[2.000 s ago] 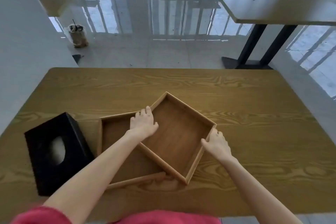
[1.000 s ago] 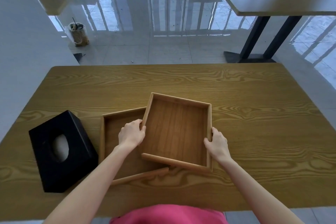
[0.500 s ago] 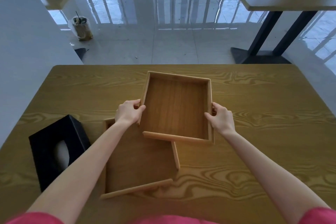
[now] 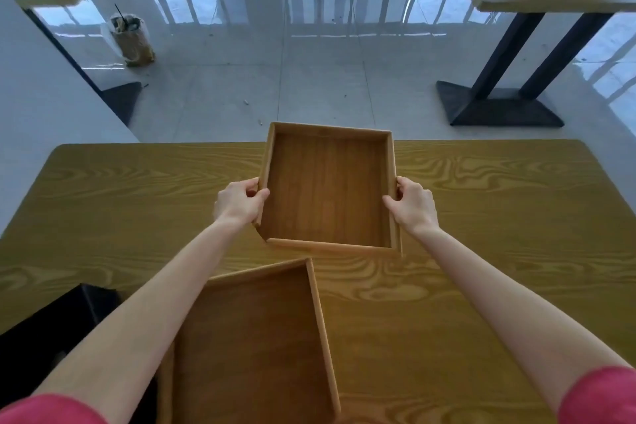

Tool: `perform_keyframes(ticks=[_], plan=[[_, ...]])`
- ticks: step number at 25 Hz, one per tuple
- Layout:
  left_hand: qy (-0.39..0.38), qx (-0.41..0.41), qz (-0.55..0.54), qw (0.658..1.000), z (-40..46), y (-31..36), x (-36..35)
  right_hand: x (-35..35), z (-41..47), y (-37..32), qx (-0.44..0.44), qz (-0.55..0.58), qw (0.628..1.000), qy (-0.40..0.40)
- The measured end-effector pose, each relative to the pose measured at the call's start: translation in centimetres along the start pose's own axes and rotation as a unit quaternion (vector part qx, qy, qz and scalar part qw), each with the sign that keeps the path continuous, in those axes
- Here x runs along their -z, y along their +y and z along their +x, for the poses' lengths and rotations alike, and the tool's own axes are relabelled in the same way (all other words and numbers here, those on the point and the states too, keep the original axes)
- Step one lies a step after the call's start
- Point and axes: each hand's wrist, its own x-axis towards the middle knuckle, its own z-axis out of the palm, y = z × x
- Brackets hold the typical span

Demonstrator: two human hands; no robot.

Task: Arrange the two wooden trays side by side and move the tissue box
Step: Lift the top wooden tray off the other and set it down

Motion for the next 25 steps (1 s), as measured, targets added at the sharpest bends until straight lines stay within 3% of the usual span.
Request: perform_keyframes(ticks=[13, 17, 21, 25], plan=[[-0.008, 0.027, -0.011, 1.000, 4.3, -0.7, -5.0, -2.9, 4.5, 2.8, -0.014, 0.015, 0.999, -0.027], [-0.048, -0.072, 0.088, 0.992, 3.7, -0.6, -4.8, -2.9, 3.7, 3.1, 0.060, -0.030, 0.995, -0.067], [-0.084, -0.217, 0.257, 0.938, 1.6, -0.4, -5.3, -3.2, 1.3, 3.6, 0.164, -0.179, 0.966, -0.094], [-0.161, -0.238, 0.297, 0.911, 0.1, -0.3, -6.8, -4.0, -0.6, 4.4, 0.172, -0.219, 0.950, -0.140]])
